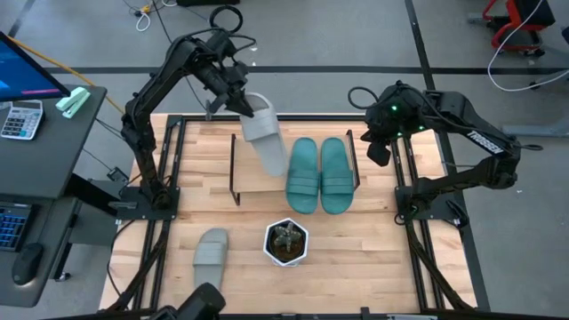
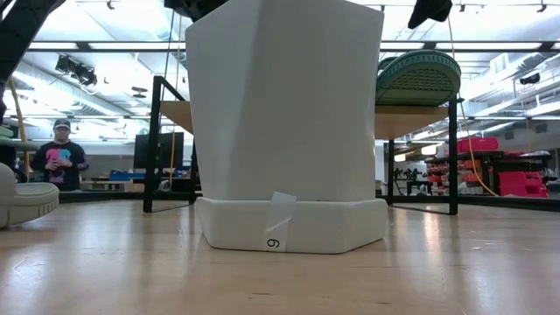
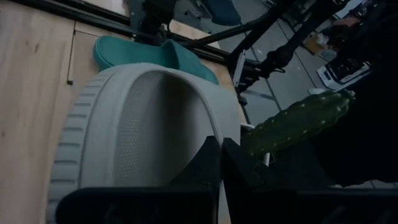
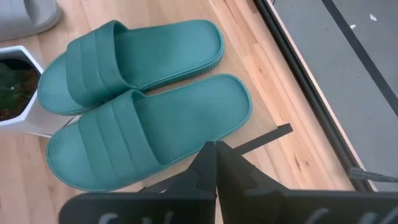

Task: Pick and place slides into the shelf
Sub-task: Put the right gray slide on the shelf

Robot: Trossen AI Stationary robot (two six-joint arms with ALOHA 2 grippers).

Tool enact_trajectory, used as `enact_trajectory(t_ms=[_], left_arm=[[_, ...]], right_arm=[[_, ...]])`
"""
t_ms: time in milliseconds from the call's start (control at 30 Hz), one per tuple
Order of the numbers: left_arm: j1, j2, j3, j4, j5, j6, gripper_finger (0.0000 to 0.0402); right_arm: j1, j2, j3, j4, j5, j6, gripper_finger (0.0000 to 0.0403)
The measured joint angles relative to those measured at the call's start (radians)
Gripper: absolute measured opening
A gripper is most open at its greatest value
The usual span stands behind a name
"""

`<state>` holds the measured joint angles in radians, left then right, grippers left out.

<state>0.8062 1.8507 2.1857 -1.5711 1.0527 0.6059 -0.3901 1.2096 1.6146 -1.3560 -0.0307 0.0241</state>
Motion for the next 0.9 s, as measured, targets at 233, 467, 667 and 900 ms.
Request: enact_trajectory(t_ms=[233, 467, 667, 900], left_arm=[[-0.015, -0.051, 0.038, 0.007, 0.172, 0.164, 0.0007], [0.011, -0.065, 0.170, 0.550, 0.111, -0.086, 0.0007], [0.008, -0.096, 0.170, 0.956, -0.317, -0.254, 0.0007], [0.084, -0.094, 0.169, 0.986, -0.519, -0.194, 0.0007]], right_arm=[[0.000, -0.014, 0.000, -0.003, 0.002, 0.006, 0.0006], [0.000, -0.014, 0.000, -0.003, 0.003, -0.017, 0.0003], [0.000, -0.014, 0.001, -0.003, 0.003, 0.001, 0.0004], [0.000, -0.014, 0.001, 0.000, 0.003, -0.001, 0.0005]])
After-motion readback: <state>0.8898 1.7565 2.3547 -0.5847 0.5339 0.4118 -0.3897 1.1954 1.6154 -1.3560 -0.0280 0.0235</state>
